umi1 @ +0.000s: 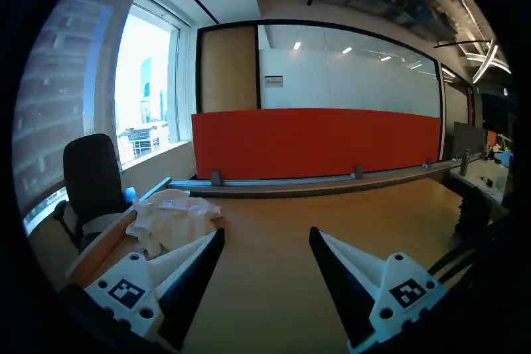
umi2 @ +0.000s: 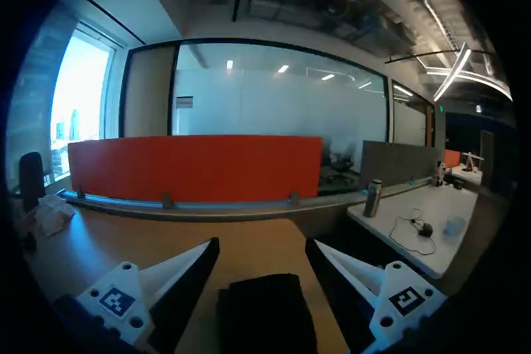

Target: Fold towel

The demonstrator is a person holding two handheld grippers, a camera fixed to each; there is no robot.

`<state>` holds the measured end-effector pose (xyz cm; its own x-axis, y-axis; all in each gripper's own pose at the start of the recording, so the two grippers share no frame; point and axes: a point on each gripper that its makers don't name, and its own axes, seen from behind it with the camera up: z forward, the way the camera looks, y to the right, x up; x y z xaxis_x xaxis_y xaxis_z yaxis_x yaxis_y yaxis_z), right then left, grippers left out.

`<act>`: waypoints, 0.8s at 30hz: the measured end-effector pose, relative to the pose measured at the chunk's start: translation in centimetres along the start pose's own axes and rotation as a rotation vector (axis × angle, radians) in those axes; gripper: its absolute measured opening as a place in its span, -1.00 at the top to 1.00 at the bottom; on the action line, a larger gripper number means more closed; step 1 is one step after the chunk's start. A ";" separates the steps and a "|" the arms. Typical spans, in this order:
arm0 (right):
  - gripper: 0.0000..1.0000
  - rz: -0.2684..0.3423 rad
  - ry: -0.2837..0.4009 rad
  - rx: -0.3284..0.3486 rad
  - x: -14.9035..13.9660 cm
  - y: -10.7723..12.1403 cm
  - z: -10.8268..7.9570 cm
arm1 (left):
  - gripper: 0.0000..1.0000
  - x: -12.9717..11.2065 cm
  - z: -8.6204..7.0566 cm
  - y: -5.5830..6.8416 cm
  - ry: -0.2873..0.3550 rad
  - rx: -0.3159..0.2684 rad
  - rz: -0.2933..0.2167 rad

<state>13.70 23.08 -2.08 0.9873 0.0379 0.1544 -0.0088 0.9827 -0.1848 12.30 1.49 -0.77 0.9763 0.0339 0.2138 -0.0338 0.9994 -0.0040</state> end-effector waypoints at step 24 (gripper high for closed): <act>-1.00 -0.008 0.091 0.130 3.9 -13.4 0.0 | -0.88 3.1 0.7 -0.3 0.064 -0.028 -0.029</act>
<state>17.66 10.02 1.04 0.9977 0.0191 0.0654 -0.0155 0.9983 -0.0562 15.14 1.24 0.59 0.9884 0.0039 0.1518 0.0001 0.9996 -0.0266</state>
